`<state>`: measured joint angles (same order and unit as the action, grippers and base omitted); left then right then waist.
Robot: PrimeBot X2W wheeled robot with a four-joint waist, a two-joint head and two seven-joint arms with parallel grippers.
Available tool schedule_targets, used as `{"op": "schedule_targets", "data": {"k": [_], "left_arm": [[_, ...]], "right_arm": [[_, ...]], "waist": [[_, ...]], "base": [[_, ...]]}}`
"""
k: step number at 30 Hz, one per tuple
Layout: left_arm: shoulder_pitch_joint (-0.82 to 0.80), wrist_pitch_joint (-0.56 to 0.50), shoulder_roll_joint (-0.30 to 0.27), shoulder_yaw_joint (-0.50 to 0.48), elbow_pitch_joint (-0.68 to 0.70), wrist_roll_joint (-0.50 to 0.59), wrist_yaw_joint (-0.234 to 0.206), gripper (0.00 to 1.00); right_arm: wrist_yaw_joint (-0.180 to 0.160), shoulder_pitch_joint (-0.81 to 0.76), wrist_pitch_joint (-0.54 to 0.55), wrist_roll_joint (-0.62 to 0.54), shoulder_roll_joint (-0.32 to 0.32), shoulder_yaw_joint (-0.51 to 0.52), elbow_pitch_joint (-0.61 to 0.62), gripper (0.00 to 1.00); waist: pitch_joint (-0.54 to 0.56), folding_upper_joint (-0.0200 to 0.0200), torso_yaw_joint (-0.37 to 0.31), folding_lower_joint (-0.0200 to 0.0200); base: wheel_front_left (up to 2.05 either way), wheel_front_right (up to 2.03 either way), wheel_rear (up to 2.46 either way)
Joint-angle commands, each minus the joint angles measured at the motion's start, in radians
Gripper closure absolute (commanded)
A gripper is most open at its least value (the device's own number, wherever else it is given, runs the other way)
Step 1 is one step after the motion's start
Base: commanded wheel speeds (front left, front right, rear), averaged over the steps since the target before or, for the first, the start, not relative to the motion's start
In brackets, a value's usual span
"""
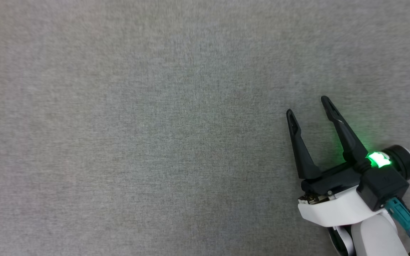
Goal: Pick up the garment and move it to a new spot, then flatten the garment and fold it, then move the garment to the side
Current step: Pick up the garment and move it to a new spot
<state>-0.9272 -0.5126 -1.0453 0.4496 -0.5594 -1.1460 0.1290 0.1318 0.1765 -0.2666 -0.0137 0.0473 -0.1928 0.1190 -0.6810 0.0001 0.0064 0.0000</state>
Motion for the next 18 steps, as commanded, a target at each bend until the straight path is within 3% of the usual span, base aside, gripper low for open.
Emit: {"op": "schedule_targets", "data": {"k": [1,12,18], "left_arm": [[-0.021,0.050,0.014,-0.009,0.000,-0.001,0.002,1.00],[0.008,0.160,0.051,0.021,0.143,-0.013,0.002,1.00],[0.051,0.203,0.126,0.075,0.264,0.019,-0.006,1.00]], "right_arm": [[-0.002,-0.008,0.002,0.013,0.007,0.008,-0.026,0.00],[-0.002,-0.030,0.001,0.093,0.004,0.013,-0.079,0.00],[-0.001,-0.049,0.001,0.121,0.004,0.001,-0.107,0.00]], "waist": [[0.082,-0.0001,-0.008,0.0000],[0.294,-0.0001,-0.009,0.0000],[0.380,-0.0001,-0.001,0.0000]], "base": [[0.00,0.00,0.00],[0.00,0.00,0.00],[0.00,0.00,0.00]]}}
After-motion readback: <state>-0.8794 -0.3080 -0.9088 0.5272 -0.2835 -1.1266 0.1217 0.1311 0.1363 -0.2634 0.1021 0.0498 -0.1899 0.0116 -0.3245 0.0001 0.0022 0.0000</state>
